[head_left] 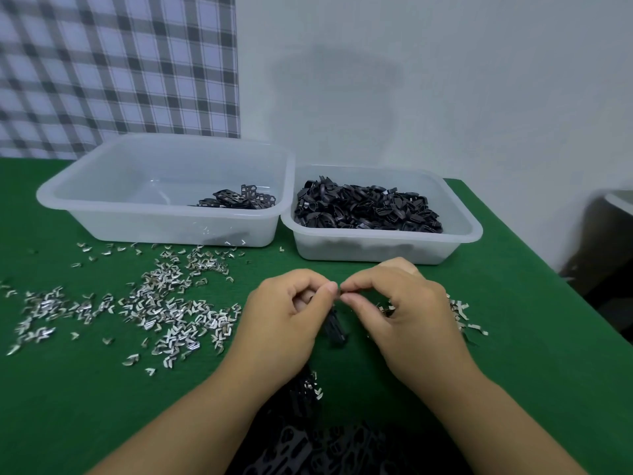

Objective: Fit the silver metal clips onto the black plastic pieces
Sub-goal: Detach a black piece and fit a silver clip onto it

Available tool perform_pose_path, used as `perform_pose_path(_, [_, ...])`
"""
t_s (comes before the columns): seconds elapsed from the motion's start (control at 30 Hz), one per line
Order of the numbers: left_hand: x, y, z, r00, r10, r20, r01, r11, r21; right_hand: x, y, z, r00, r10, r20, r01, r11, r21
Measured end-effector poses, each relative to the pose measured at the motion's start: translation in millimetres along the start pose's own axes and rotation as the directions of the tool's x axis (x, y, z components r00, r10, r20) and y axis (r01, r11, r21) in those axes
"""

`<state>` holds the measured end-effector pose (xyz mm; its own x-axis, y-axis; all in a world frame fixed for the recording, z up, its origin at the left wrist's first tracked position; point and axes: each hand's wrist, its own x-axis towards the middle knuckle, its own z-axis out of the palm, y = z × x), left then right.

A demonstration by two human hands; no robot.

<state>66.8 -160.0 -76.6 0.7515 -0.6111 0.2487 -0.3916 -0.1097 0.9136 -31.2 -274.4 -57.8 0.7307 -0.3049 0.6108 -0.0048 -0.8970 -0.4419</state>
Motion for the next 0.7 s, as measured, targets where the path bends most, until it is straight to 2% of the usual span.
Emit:
perform_pose_path(0.27, [0.3,1.4,-0.9,0.999,-0.042,0.007,0.042,0.993,-0.112,0.8,2.4,0.8,0.999,0.040,0.030,-0.039,0.999,-0.023])
perform_pose_path(0.47, [0.9,0.1,0.0,0.990,-0.141,0.003,0.135,0.938,-0.319,-0.7,7.9,-5.0,0.993,0.099,-0.070,-0.100,0.995,-0.021])
perform_pose_path(0.7, [1.4,1.4,1.5,0.980,-0.198,-0.009,0.176,0.891,-0.419,-1.2,7.0,-3.0,0.990,0.134,-0.042,-0.138,0.984,-0.109])
